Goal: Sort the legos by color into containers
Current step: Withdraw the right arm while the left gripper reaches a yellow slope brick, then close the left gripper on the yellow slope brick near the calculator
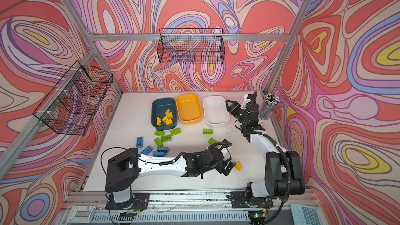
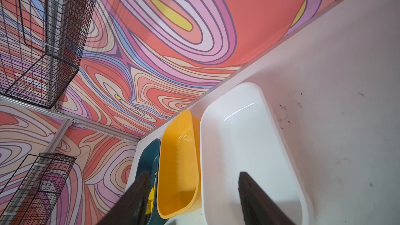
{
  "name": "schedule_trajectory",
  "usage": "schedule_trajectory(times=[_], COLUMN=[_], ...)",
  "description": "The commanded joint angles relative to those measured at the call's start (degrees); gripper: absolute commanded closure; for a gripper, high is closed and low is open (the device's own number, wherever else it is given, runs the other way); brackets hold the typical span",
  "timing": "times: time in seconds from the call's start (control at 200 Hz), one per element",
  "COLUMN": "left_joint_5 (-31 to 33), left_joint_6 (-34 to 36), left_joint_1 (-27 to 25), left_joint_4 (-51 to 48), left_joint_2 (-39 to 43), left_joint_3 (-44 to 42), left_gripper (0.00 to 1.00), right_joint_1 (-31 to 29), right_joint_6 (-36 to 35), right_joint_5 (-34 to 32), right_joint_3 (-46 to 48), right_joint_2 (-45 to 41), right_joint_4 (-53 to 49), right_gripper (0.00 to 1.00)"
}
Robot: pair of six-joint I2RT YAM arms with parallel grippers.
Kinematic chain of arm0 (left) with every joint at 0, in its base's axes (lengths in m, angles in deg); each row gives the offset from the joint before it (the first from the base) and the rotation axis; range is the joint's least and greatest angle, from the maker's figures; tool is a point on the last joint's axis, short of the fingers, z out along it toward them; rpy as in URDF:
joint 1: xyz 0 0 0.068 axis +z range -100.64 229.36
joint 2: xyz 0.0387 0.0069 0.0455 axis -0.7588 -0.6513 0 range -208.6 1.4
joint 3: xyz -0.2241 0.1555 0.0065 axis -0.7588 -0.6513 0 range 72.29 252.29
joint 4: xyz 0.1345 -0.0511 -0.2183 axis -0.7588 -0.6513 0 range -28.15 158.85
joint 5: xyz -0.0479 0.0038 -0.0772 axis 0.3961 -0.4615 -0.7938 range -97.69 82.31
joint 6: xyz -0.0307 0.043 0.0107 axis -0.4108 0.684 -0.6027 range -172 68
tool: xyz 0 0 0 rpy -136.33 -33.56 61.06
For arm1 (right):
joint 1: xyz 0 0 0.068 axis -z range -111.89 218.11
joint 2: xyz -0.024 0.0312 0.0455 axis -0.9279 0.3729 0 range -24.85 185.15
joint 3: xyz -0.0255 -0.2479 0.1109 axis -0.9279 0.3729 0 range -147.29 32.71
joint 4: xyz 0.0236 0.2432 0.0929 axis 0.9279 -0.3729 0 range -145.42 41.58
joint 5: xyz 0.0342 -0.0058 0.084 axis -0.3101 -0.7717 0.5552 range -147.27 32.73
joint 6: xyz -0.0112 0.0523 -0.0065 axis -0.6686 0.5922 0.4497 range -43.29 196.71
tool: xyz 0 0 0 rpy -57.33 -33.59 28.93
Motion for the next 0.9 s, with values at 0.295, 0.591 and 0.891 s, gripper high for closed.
schedule_trajectory(times=[0.295,0.591,0.891], left_joint_5=[-1.03,-1.77,-4.23], left_joint_6=[-4.73,-4.98,-7.7], left_joint_1=[-3.35,-3.19,-1.5], left_joint_4=[-9.55,-17.2,-21.54], left_joint_2=[-13.58,-21.14,-25.04], left_joint_3=[13.95,23.44,27.54], left_gripper=[0.05,0.23,0.44], right_joint_1=[1.08,1.17,1.25], right_joint_6=[-0.32,-0.27,-0.53], right_joint_5=[-2.19,-2.02,-2.19], right_joint_3=[2.18,2.53,2.87], right_joint_2=[-2.9,-2.89,-2.86], right_joint_4=[1.55,1.93,1.94], right_gripper=[0.31,0.31,0.31])
